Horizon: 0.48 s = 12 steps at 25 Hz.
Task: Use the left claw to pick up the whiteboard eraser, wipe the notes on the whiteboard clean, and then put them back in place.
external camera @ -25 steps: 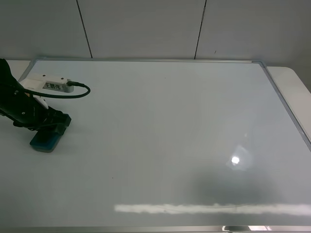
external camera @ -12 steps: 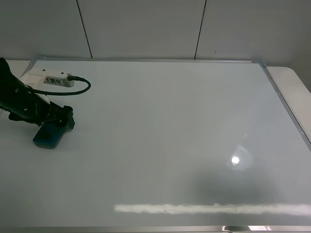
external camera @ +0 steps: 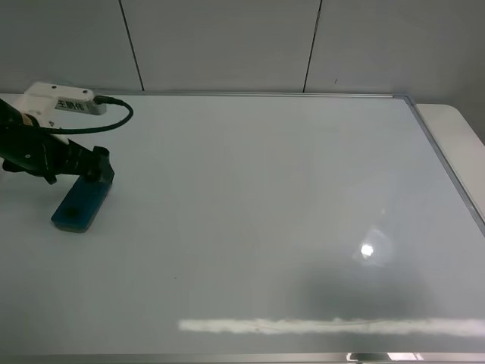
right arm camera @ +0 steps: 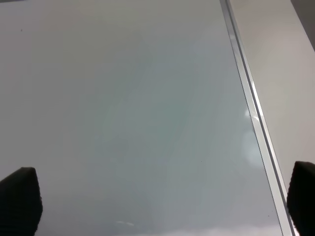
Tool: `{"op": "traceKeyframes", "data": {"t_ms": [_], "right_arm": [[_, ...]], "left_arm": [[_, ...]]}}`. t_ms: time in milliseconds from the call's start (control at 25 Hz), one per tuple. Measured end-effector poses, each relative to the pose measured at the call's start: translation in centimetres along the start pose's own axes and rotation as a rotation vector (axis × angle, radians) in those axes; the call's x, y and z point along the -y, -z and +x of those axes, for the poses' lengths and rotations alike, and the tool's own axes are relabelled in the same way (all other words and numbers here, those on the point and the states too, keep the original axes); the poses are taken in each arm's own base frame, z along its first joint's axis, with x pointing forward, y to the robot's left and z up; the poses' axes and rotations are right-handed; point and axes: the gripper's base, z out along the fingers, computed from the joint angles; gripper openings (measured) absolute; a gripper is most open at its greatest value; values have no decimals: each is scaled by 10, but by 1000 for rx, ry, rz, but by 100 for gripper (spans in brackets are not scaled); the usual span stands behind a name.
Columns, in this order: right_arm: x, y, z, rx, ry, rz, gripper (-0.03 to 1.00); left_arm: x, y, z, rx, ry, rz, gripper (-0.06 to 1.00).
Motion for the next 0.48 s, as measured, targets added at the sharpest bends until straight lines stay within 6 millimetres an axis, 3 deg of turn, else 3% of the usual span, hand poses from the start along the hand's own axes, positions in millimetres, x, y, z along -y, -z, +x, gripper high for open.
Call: {"op": "traceKeyframes", "data": {"t_ms": [240,360,480], "right_arm": [[0,0,0,0,0,0,99],[0,0,0,0,0,0,99],[0,0,0,0,0,0,99]], "left_arm": [[-1,90,-11,250,3,-2,99],[-2,141,-4,391,5,-6,99],[-3,194,16,543,9,-9,99]]}}
